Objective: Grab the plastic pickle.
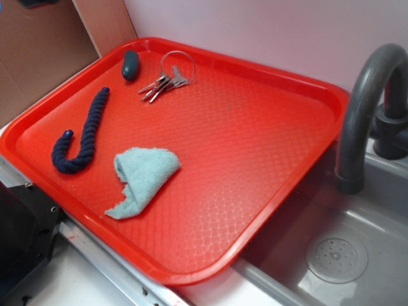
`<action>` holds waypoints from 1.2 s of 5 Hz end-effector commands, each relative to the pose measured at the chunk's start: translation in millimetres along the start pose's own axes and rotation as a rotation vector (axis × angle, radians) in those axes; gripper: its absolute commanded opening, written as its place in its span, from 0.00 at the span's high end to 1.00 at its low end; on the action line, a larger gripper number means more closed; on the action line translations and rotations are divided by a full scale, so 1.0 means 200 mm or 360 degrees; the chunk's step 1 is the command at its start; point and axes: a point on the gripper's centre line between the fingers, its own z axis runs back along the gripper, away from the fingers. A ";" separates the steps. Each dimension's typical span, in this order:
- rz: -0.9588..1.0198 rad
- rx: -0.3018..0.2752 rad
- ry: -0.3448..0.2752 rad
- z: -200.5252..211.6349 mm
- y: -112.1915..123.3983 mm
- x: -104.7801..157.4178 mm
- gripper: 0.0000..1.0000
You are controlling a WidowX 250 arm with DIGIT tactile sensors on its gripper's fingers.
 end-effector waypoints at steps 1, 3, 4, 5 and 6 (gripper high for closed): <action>0.0192 0.0082 -0.0145 -0.28 0.00 0.23 0.00; 0.0307 0.0157 -0.0068 -0.58 0.04 0.33 0.00; 0.0302 -0.0108 0.0071 -0.75 0.04 0.34 0.00; 0.0343 -0.0050 0.0038 -0.86 0.08 0.38 0.00; 0.0286 -0.0038 0.0070 -0.96 0.04 0.39 0.00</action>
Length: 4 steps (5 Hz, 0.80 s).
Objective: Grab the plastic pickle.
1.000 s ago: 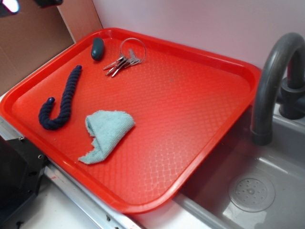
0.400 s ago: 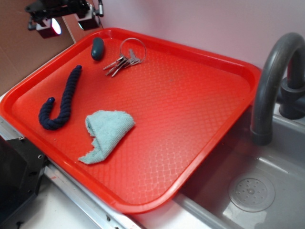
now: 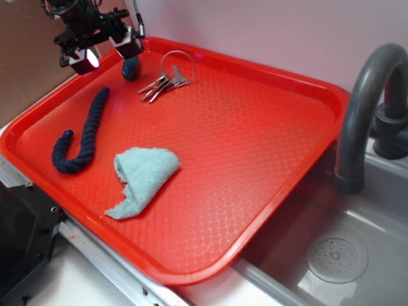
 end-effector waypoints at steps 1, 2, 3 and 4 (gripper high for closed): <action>-0.0147 0.0066 -0.0062 -0.07 -0.08 0.04 0.00; -0.0170 0.0104 -0.0028 -0.11 -0.10 -0.02 0.00; -0.0168 0.0144 -0.0007 -0.13 -0.10 -0.06 1.00; -0.0165 0.0176 -0.0011 -0.15 -0.09 -0.09 1.00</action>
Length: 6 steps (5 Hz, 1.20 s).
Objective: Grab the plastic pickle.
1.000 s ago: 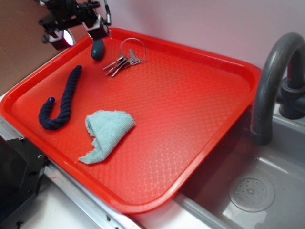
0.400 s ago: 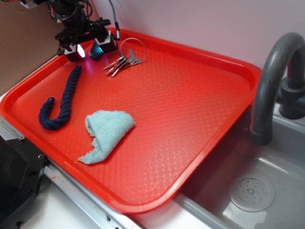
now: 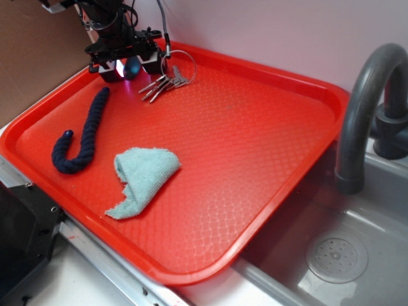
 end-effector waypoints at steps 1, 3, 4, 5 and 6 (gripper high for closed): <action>0.0003 0.0034 0.0004 0.01 0.03 -0.07 1.00; -0.0076 -0.0089 0.0084 0.42 0.05 -0.08 1.00; -0.0224 -0.0263 0.0195 0.68 0.05 -0.08 1.00; -0.0393 -0.0314 0.0185 0.97 -0.01 -0.19 1.00; -0.0488 -0.0461 0.0217 1.23 -0.03 -0.29 1.00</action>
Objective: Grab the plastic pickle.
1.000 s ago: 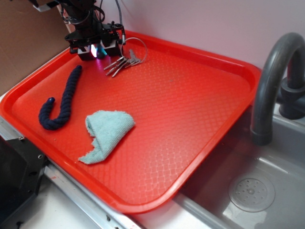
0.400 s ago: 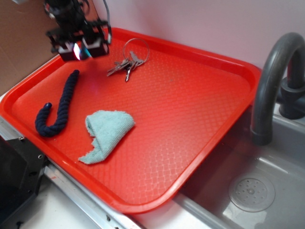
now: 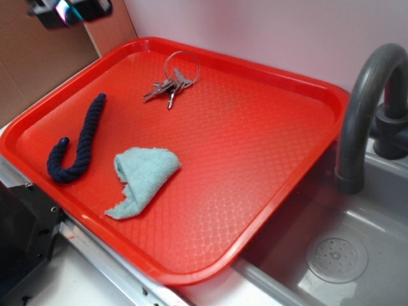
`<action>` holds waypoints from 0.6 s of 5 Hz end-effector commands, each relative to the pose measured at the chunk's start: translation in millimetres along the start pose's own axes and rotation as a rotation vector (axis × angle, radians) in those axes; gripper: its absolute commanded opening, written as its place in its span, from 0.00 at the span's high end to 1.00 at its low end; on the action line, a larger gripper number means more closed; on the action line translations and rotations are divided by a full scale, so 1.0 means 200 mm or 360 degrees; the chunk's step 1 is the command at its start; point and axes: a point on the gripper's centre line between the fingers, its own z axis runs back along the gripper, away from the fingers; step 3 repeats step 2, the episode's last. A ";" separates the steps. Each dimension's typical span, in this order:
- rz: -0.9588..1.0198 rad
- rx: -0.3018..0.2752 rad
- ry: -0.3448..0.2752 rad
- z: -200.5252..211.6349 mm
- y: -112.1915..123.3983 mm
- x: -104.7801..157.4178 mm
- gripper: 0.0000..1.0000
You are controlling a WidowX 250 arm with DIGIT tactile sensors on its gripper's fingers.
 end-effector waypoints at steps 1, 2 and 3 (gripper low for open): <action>-0.0093 -0.0157 -0.0130 0.44 -0.07 -0.17 1.00; -0.0083 -0.0103 -0.0102 0.43 -0.03 -0.14 1.00; -0.0083 -0.0103 -0.0102 0.43 -0.03 -0.14 1.00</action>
